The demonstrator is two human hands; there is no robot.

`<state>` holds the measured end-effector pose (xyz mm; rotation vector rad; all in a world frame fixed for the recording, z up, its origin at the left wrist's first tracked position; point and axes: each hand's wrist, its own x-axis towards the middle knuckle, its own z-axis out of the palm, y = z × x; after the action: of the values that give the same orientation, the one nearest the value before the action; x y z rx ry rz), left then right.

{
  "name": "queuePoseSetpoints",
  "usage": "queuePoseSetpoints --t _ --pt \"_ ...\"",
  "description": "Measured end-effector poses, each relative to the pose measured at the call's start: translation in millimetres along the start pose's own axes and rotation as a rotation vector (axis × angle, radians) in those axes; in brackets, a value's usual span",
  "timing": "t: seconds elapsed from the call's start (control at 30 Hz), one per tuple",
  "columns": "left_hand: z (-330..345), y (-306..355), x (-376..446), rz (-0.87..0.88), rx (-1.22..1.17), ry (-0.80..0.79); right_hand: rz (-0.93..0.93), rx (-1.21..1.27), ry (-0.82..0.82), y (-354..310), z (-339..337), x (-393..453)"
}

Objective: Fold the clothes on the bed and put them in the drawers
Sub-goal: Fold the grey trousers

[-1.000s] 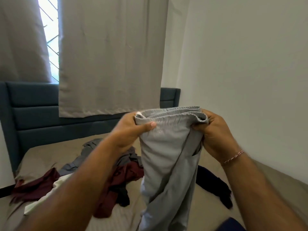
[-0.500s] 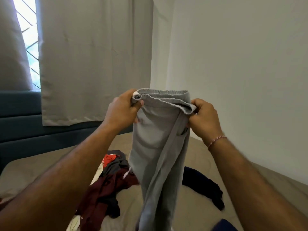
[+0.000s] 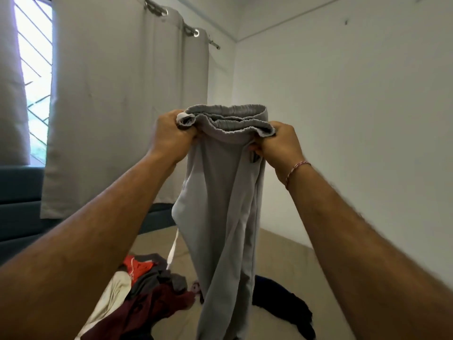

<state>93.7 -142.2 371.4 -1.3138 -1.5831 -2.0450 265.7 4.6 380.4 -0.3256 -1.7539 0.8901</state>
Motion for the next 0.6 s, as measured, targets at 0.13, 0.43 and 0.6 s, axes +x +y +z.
queuePoseSetpoints --t 0.13,0.43,0.6 --pt "7 50 26 -0.055 -0.256 -0.012 -0.054 0.045 0.06 -51 -12 23" --pt "-5 167 52 0.125 -0.358 0.015 -0.317 0.142 0.336 -139 -55 53" --pt "-5 179 71 0.184 -0.303 -0.028 -0.274 0.092 0.234 -151 -68 75"
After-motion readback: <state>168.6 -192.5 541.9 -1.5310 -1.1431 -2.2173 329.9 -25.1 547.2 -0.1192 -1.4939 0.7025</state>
